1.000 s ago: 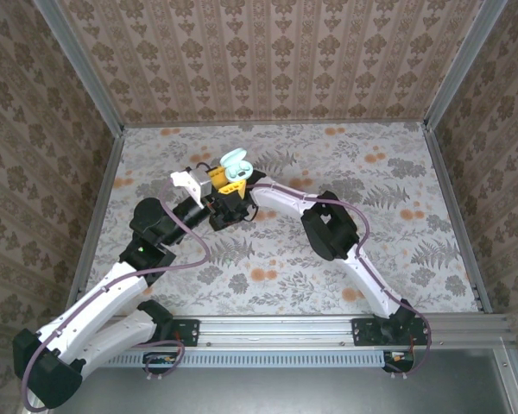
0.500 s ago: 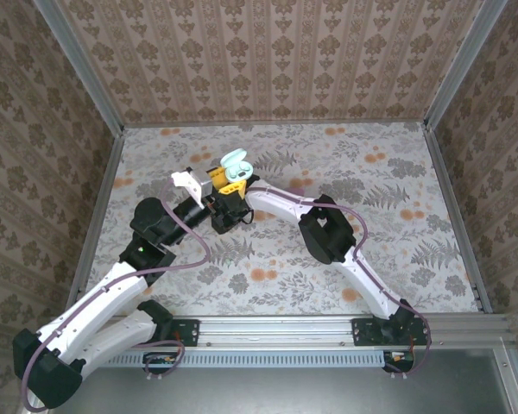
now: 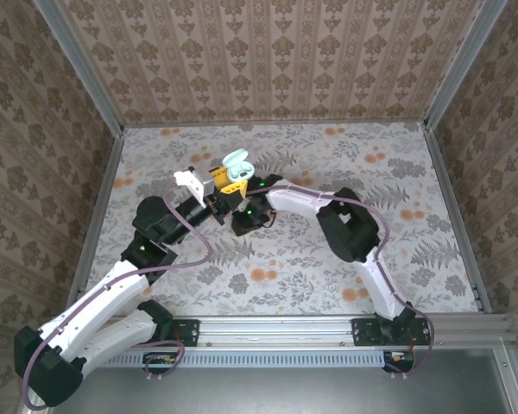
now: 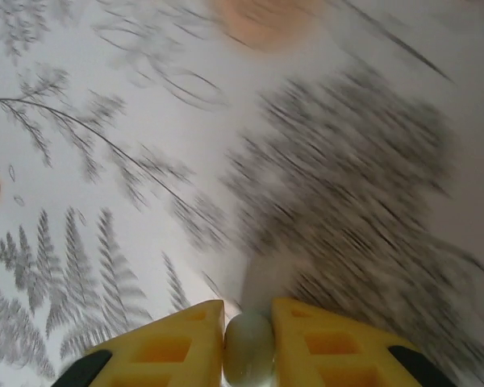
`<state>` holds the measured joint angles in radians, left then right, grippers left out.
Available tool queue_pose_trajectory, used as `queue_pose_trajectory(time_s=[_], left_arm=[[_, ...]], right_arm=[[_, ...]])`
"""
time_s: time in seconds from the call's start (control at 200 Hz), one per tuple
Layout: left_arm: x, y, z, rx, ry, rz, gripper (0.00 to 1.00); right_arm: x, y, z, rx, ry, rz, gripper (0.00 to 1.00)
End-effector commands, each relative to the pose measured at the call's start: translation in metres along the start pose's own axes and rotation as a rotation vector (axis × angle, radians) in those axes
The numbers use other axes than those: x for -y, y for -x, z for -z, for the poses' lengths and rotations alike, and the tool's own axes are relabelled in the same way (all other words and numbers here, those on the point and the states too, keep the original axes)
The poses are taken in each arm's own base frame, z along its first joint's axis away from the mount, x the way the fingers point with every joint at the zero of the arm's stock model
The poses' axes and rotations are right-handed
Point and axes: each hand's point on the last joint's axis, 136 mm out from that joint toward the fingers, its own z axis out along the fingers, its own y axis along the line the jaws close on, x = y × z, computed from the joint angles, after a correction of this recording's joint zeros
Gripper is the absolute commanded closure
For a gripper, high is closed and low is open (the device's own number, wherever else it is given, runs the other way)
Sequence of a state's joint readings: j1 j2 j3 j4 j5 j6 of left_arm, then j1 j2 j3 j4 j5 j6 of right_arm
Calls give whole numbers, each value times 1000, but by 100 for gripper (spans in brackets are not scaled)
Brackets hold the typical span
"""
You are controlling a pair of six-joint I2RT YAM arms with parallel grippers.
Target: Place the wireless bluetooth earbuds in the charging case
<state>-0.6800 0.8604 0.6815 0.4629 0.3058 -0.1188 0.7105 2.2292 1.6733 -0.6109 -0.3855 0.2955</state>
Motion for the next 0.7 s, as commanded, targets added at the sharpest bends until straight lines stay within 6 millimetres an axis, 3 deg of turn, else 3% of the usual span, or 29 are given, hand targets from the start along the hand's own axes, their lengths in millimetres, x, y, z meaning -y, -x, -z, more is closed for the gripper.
queue_pose_trajectory(time_s=[0.0,0.165,0.42,0.695], left_arm=[[4,23,-3,59,-14,-27,66],[3,18,-9,51,-19,-20,66],[1,7,-21,38,-35,-2,66],[0,-2,-29,22,-48,18,66]], right_arm=[[2,10,39,103,203,-232,76],[23,1,88,211,388,-397,76],[28,-13,163,299,555,-411,75],[24,-16,215,360,697,-404,75]])
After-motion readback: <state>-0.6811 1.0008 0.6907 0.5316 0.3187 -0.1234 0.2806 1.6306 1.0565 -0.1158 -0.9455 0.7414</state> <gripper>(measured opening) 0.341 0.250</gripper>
